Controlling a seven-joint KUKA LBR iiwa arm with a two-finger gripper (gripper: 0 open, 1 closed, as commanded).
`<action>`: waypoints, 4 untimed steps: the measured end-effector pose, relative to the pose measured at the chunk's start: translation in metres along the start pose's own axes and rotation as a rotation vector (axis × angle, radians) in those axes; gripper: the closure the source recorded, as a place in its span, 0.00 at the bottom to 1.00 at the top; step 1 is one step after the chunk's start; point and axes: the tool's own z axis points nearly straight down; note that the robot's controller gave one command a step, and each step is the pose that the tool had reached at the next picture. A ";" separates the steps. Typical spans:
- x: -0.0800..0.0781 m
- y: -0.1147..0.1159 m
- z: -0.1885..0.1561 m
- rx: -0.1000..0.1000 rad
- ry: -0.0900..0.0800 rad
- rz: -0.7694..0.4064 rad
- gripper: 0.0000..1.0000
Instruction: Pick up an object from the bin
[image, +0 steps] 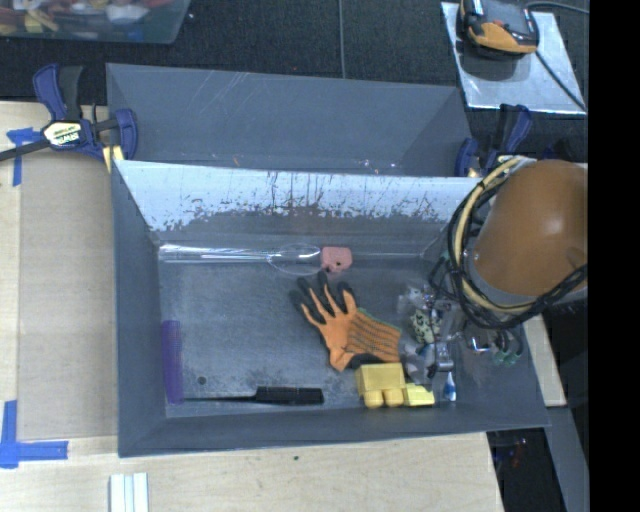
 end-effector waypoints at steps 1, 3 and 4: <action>-0.002 0.000 -0.003 0.001 -0.007 -0.002 0.00; -0.084 0.035 0.077 0.000 -0.013 0.252 0.00; -0.095 0.046 0.080 0.000 -0.017 0.088 0.00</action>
Offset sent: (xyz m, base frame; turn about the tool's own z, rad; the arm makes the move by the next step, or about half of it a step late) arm 0.0834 0.0467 -0.1171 0.0326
